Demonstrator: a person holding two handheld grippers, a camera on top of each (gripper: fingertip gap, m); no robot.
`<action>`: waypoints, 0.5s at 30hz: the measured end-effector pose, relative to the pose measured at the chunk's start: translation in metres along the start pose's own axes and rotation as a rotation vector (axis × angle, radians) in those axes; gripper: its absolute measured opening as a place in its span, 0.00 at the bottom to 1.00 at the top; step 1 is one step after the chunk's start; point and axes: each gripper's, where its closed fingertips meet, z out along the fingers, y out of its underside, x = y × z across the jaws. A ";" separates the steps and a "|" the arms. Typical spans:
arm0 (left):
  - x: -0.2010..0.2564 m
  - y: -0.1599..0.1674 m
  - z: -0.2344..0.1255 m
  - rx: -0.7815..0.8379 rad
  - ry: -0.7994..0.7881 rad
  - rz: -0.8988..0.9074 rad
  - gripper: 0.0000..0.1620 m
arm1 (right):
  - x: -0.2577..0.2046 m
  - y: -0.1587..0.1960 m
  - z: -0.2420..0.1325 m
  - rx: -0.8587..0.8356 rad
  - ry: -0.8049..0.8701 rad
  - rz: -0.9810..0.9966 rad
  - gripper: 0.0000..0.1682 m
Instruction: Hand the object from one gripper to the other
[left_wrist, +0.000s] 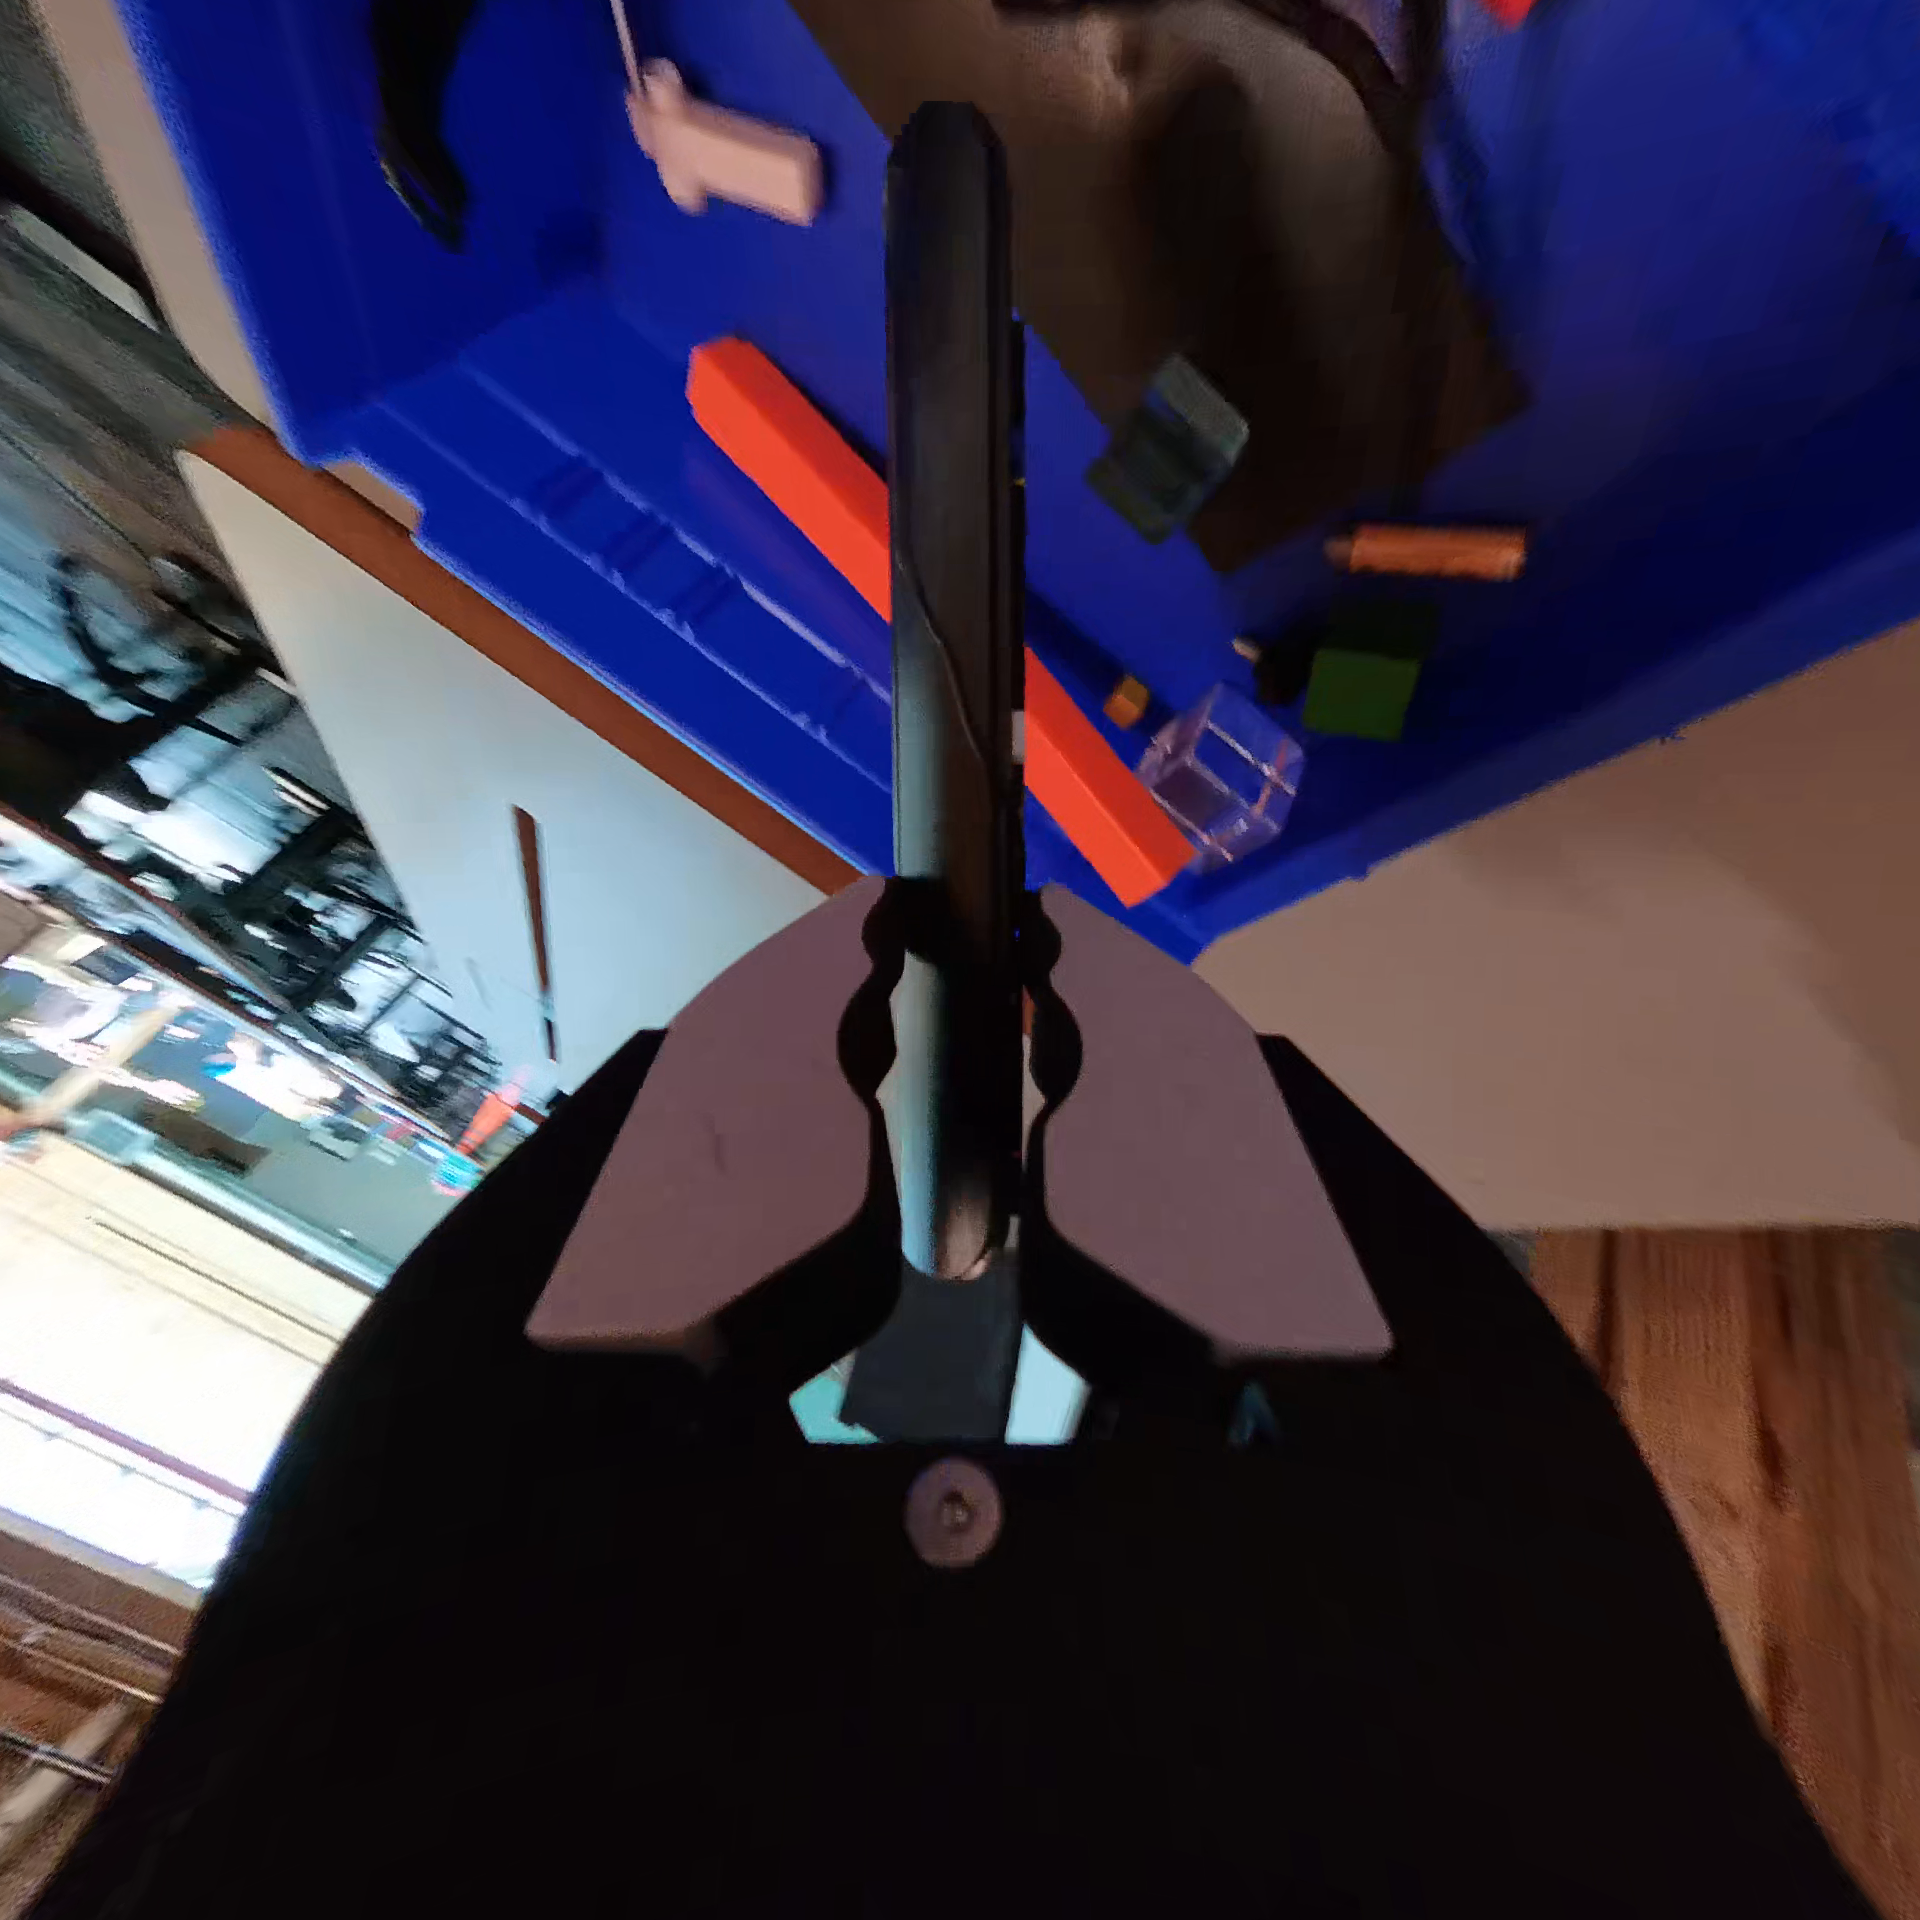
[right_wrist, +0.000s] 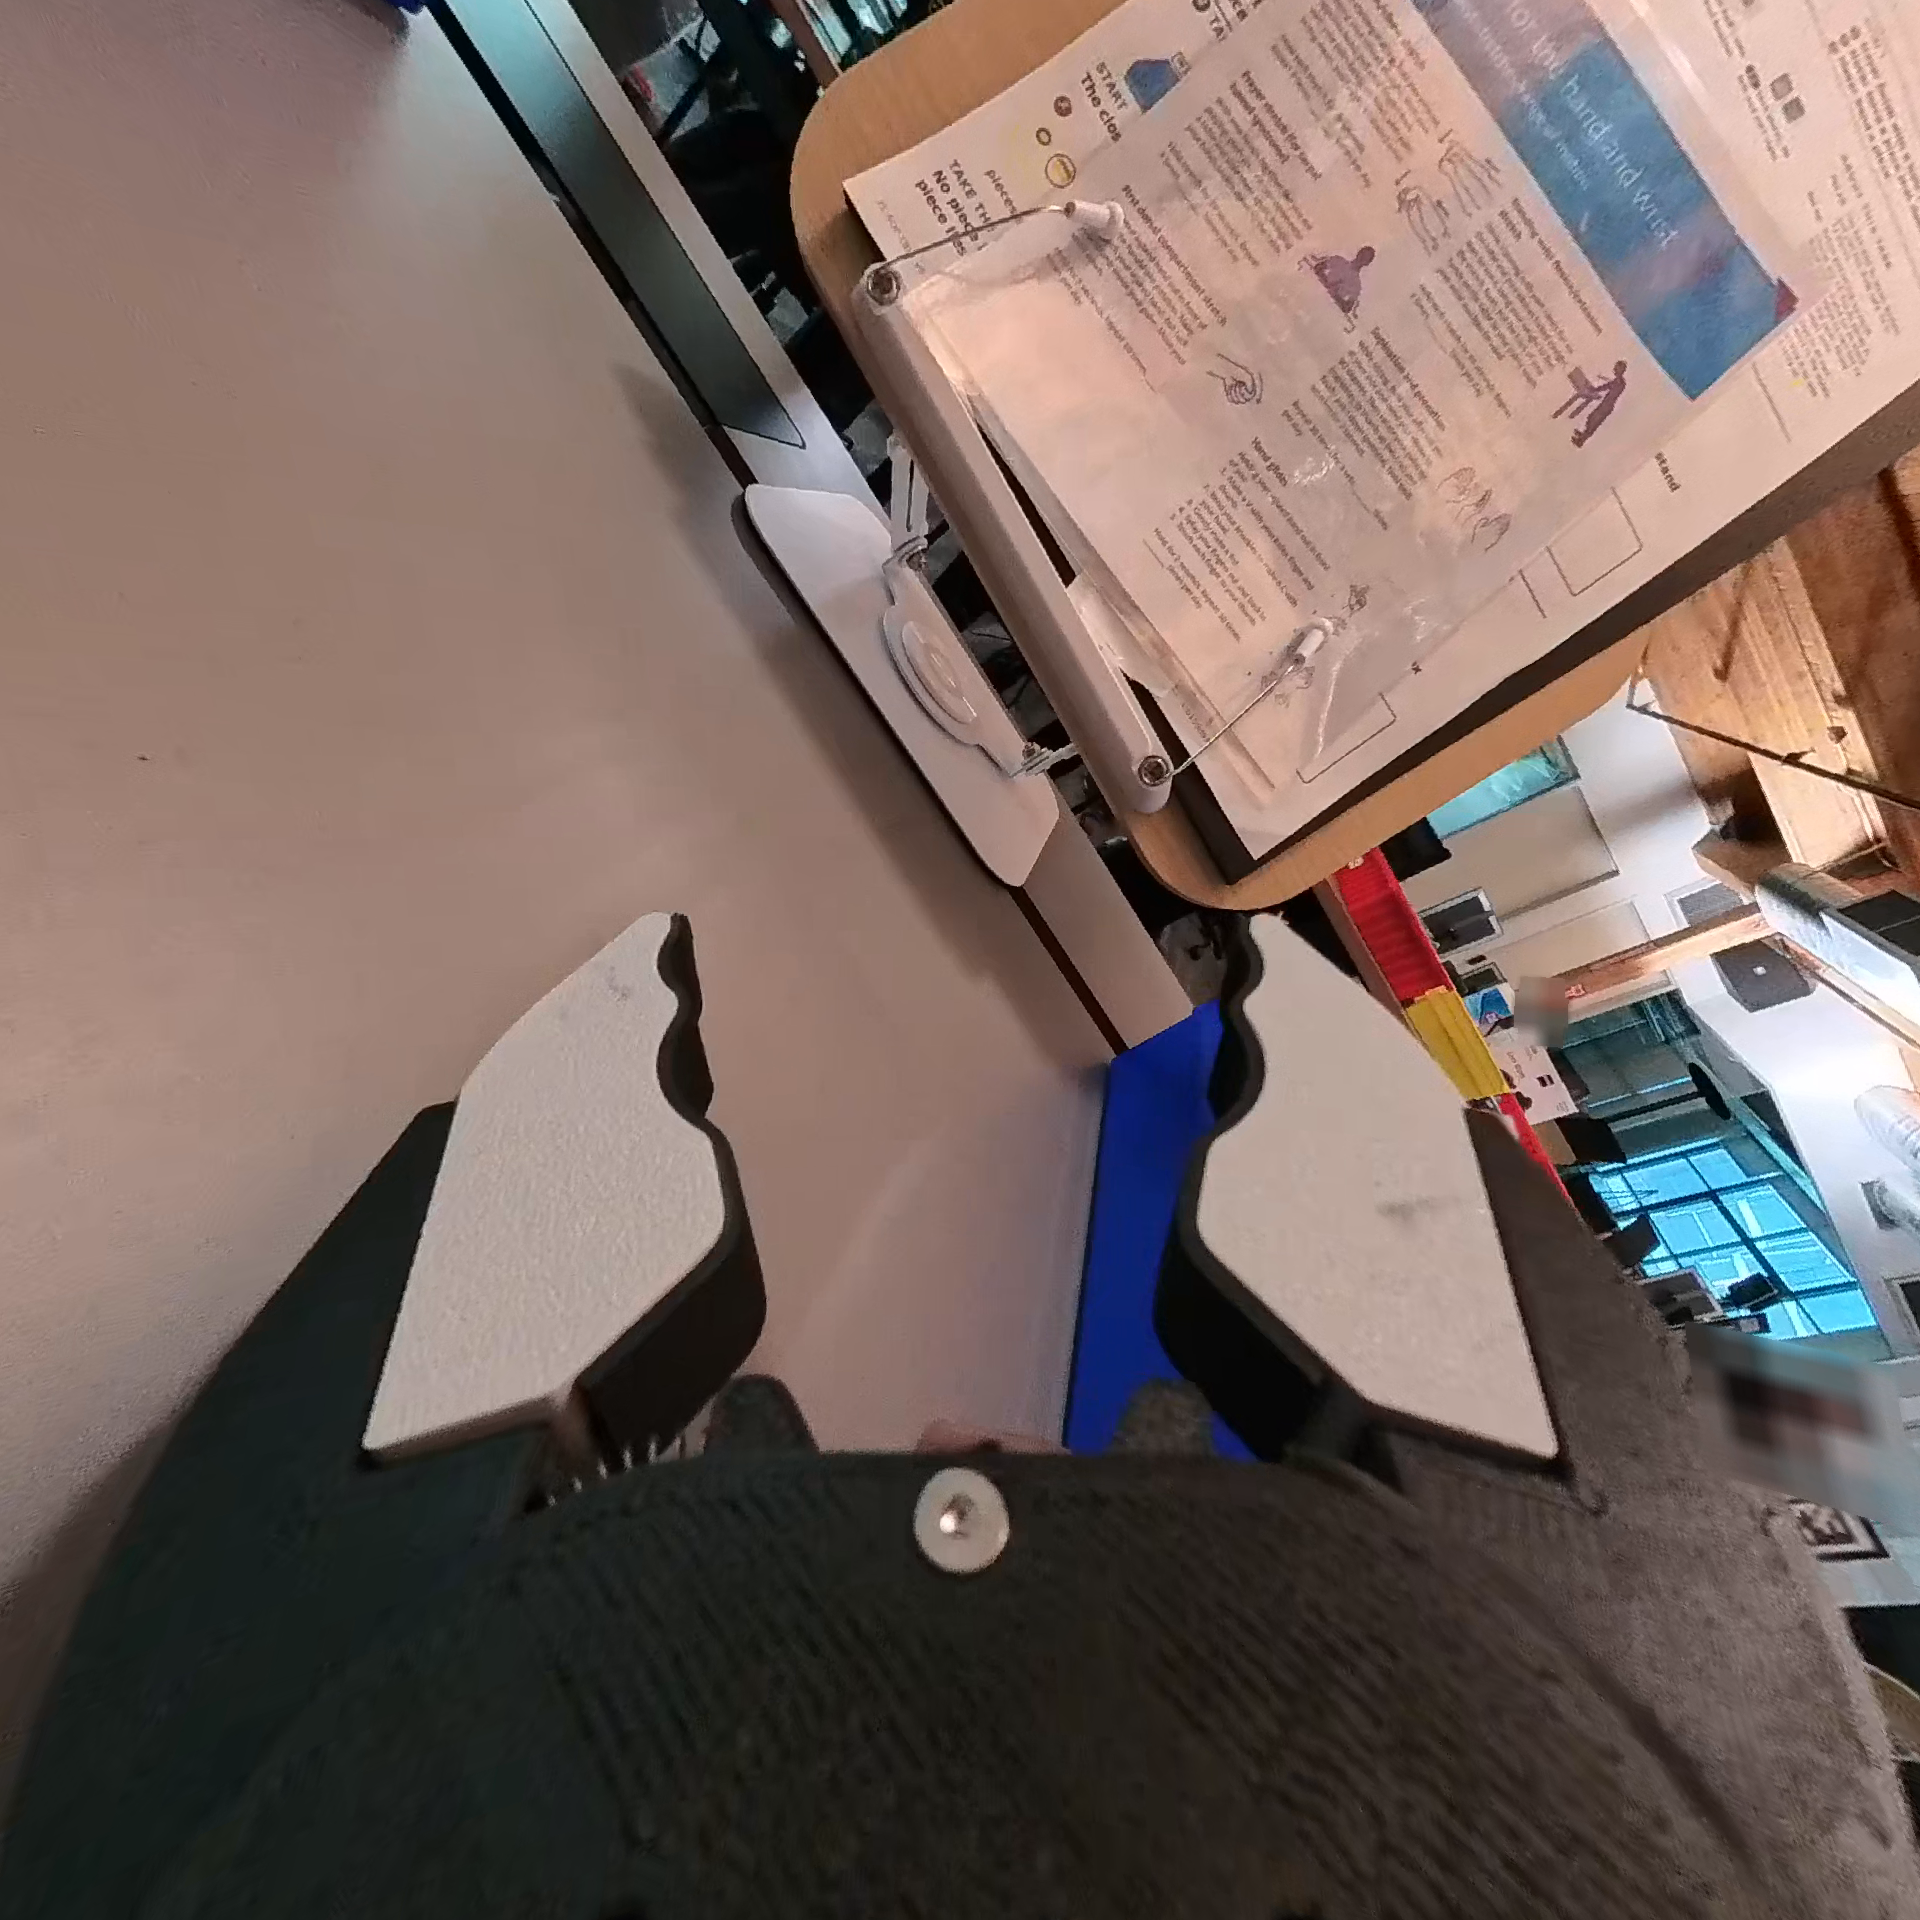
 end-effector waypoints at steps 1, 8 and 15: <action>-0.001 -0.005 0.001 0.019 -0.052 0.018 0.13 | 0.000 0.001 0.000 -0.004 -0.001 0.001 0.57; 0.007 -0.071 0.017 0.344 -0.461 0.054 0.13 | -0.003 0.010 0.005 -0.023 -0.011 0.018 0.57; 0.021 -0.080 0.058 0.508 -0.188 -0.181 0.14 | -0.014 0.012 0.009 -0.032 -0.036 -0.006 0.56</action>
